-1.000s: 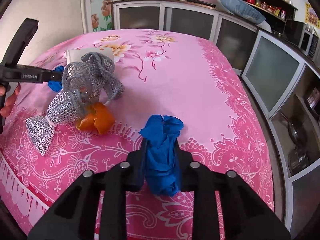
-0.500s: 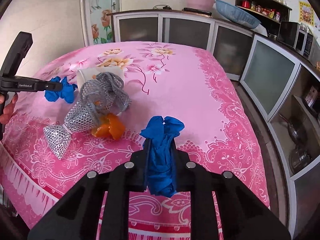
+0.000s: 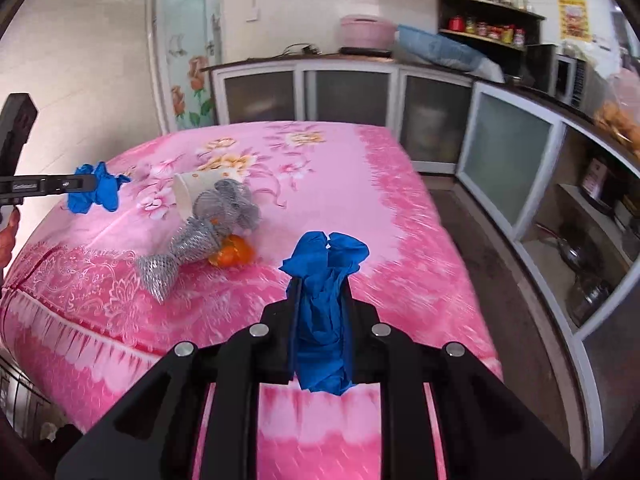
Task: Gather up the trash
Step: 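Carry both blue gloves over the yellow bin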
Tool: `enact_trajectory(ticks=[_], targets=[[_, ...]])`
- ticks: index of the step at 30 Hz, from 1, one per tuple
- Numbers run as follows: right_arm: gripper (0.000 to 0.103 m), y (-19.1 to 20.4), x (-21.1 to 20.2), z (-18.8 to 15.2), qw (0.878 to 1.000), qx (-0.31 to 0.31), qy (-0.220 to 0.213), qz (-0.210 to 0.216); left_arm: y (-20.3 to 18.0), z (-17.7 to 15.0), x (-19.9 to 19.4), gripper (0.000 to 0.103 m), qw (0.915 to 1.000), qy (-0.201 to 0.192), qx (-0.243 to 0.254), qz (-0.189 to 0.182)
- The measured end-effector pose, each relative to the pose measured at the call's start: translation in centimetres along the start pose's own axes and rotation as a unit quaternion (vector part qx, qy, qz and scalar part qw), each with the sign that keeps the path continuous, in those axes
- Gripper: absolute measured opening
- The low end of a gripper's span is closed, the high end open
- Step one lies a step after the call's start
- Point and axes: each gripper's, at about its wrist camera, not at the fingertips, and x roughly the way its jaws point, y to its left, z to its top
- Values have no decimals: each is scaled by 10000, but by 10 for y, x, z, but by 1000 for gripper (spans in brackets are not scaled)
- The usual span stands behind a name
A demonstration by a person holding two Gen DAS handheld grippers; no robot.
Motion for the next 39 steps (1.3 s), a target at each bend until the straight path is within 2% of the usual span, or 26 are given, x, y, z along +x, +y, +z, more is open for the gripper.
enact_trajectory(ticks=[4, 9, 16, 21, 27, 39], targets=[[16, -31, -43, -21, 9990, 272, -96, -335, -58, -5, -13, 16, 9983, -107, 401, -400], [16, -73, -92, -53, 9946, 632, -148, -807, -136, -12, -11, 16, 9913, -96, 865, -992], [16, -132, -142, -106, 9835, 1117, -55, -1420, -253, -33, 19, 16, 9718, 247, 1566, -1746], [16, -165, -165, -137, 9750, 1413, 8, -1717, -316, -49, 50, 16, 9573, 525, 1842, -2165], [16, -192, -175, -170, 9657, 1715, 109, -1946, -370, -66, 90, 16, 9454, 804, 2067, -2386], [16, -222, -151, -227, 9527, 2245, 415, -2005, -427, -93, 156, 16, 9369, 1229, 2285, -2343]])
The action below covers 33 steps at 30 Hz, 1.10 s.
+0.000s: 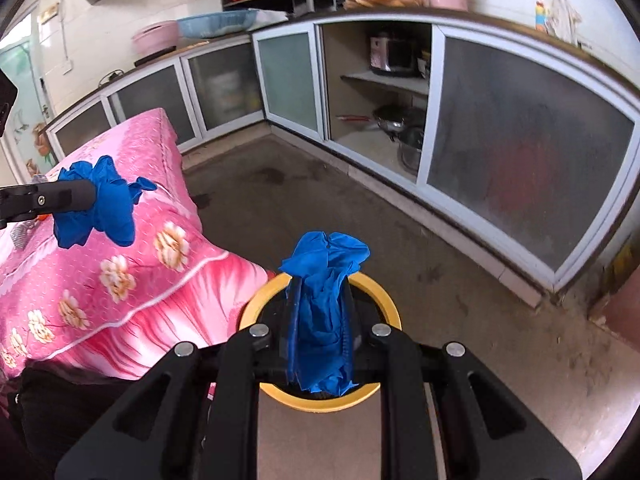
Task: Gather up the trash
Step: 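Carry both blue gloves over the yellow bin, then open both tools to drop the blue gloves into the bin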
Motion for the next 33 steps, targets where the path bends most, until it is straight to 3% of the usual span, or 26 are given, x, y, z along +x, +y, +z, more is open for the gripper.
enact_trajectory(ticks=[16, 25, 33], targets=[[16, -13, 61, -37, 9978, 441, 482, 81, -11, 8, 69, 17, 9993, 358, 60, 29], [16, -16, 100, -51, 9929, 795, 834, 297, -11, 7, 112, 17, 9974, 691, 52, 170], [17, -14, 128, -58, 9904, 788, 1113, 247, -9, 3, 153, 17, 9943, 1011, 16, 351]])
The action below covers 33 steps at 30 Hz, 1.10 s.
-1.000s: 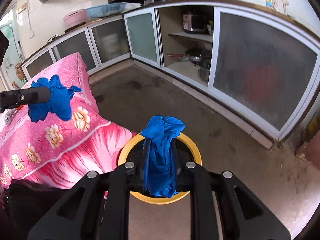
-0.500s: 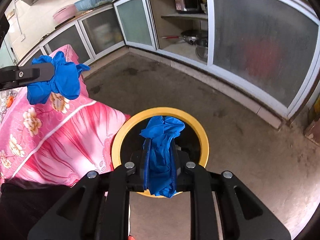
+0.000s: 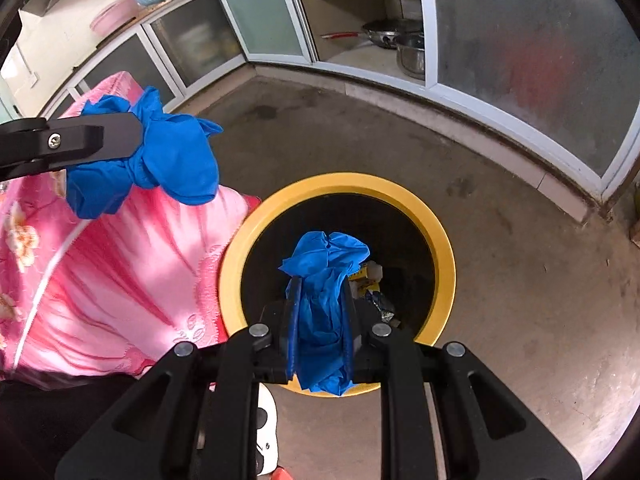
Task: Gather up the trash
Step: 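Open both tools to drop the blue gloves into the bin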
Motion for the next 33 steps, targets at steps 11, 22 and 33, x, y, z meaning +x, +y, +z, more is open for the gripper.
enact_trajectory(ticks=[11, 22, 33], targets=[[81, -28, 15, -10, 9981, 59, 234, -574, 4, -6, -28, 92, 9980, -612, -112, 127], [81, -27, -110, 2, 9890, -40, -1231, -815, 5, -49, -206, 95, 9673, -2499, -233, -377], [81, 127, -167, 56, 9679, -1639, -1817, 565, 121, -196, -354, 95, 9332, -2905, -956, 1889]])
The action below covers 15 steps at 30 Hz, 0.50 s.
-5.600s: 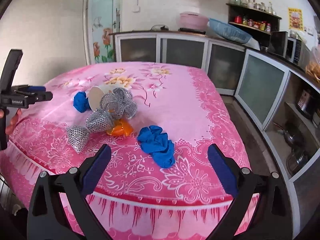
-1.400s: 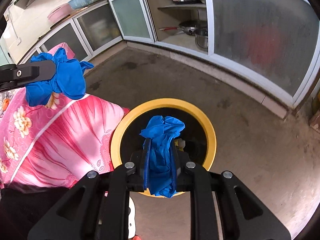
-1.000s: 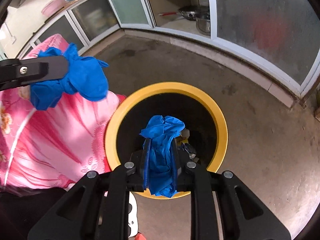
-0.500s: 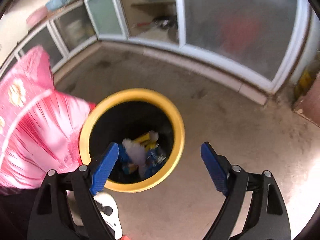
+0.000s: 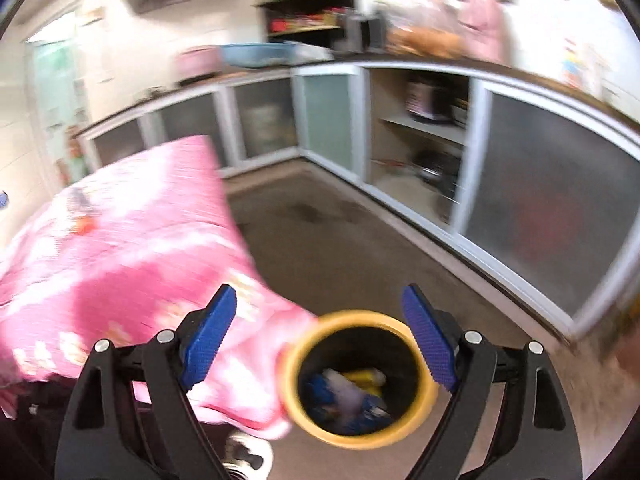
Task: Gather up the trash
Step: 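Open both tools to drop the blue gloves into the bin, then grasp a silver mesh bag with the left tool while the right tool grasps another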
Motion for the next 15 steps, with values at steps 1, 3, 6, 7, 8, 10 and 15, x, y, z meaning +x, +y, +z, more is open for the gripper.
enact_trajectory(ticks=[1, 3, 6, 7, 8, 10, 15], targets=[[81, 20, 7, 12, 9995, -153, -6, 271, 21, -5, -10, 95, 9990, 18, -23, 443], [81, 51, 19, 29, 9972, -363, -5, 660, 47, -9, -20, 95, 9951, 62, -54, 981], [81, 101, 39, 56, 9898, -652, -8, 1270, 83, -15, -30, 95, 9888, 214, -212, 1461], [81, 119, 48, 67, 9860, -733, 20, 1499, 90, -17, -29, 95, 9875, 270, -295, 1523], [81, 133, 56, 75, 9827, -788, 57, 1674, 97, -18, -26, 95, 9871, 309, -357, 1529], [81, 157, 71, 88, 9763, -895, 189, 1964, 115, -23, -21, 95, 9874, 434, -443, 1458], [78, 202, 110, 111, 9635, -930, 586, 2440, 127, -30, 1, 95, 9884, 645, -467, 1296]])
